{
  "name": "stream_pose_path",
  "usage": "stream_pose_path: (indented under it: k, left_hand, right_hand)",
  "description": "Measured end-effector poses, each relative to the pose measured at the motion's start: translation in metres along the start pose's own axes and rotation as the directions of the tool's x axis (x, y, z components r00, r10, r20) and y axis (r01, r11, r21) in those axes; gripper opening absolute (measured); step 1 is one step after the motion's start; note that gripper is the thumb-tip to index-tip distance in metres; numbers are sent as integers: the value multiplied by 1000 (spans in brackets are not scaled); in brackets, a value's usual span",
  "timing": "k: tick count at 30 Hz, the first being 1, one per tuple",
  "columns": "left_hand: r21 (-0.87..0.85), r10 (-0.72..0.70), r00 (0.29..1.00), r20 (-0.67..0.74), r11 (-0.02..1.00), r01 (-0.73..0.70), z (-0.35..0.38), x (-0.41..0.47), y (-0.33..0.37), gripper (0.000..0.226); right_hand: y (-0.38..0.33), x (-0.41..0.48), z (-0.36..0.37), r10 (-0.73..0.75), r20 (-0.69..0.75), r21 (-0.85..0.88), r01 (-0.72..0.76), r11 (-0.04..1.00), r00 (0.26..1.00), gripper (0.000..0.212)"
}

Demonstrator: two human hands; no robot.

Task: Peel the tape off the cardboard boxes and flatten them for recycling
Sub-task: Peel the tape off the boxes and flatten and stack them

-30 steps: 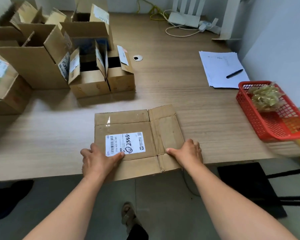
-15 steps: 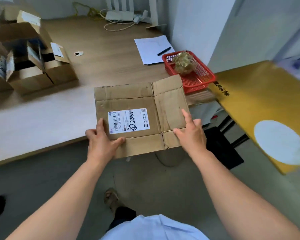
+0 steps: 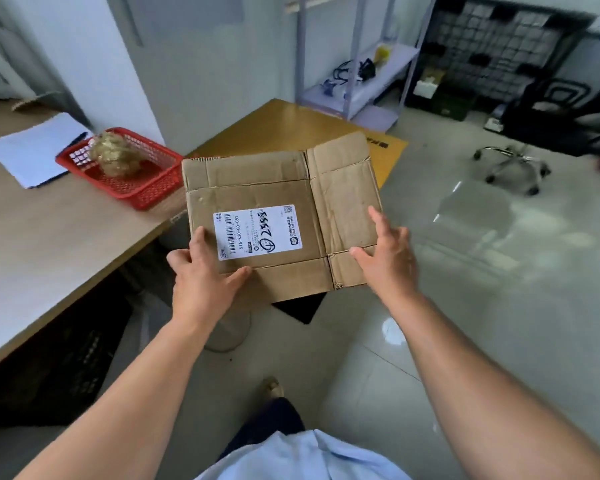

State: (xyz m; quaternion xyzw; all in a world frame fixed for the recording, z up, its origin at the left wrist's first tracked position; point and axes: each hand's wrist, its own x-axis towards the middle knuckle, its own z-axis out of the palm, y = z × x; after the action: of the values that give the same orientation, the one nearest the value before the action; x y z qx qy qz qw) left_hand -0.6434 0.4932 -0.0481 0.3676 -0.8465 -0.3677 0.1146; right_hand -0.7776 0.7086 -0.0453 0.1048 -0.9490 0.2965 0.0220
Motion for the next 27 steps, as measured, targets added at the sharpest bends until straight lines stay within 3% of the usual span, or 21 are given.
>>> stream_pose_path:
  k: [8,14,21,27]
  left_hand:
    - [13,204,973,108,978,-206,89,34,92,92]
    - [-10,266,956,125,964,-267,155,87,168,94]
    - [11,203,976,81,979,-204,210,165,243,94]
    - [53,108,994,14,993,-108,231,210,265,97]
  right_hand:
    - [89,53,-45,156,-153,-26,-162,986,976,77]
    - [141,141,-71,197,-200,-9,-203,979,960,77]
    - [166,276,-90,121,-152,-45,-130,991,981,76]
    - [167,359,-77,20,-70,-66,-24,998,997,76]
